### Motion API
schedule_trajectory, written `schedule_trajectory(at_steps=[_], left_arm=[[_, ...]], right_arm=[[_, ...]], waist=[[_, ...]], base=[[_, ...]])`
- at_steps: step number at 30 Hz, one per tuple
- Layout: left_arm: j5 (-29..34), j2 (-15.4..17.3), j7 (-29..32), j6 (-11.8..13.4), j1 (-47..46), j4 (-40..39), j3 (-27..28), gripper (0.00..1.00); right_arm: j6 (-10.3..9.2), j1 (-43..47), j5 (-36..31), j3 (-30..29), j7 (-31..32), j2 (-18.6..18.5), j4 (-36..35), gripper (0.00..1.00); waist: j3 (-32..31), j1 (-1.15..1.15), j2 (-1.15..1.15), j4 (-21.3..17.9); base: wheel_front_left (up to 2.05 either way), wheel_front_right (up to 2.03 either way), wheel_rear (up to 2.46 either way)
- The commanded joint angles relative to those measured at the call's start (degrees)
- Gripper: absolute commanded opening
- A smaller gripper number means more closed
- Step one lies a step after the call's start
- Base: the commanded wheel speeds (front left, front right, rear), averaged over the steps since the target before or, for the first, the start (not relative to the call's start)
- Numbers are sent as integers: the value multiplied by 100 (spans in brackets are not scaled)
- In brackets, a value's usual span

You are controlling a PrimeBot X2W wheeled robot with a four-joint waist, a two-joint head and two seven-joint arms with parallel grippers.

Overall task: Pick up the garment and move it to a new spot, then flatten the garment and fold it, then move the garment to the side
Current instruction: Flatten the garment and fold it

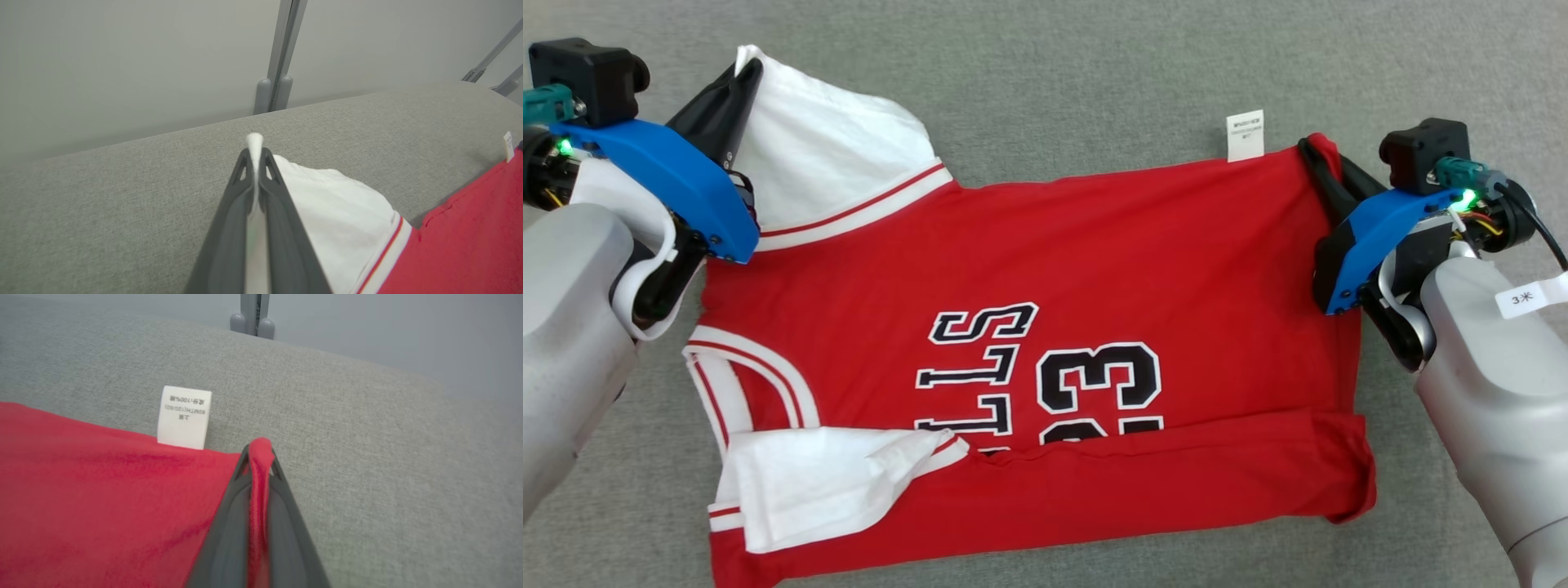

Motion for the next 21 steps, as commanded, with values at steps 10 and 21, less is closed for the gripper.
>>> schedule_trajectory(at_steps=[10, 21], left_arm=[[-4, -86, -463, 14, 378, -333, -146, 0], [510, 101, -522, 14, 1501, -1239, 559, 0]], right_arm=[[-5, 50, -233, -128, -459, 87, 558, 0], [-5, 708, -192, -170, -1071, -43, 600, 0]], waist=[[-408, 1, 0, 306], [-788, 1, 0, 491]], base=[[0, 0, 0], [0, 0, 0]])
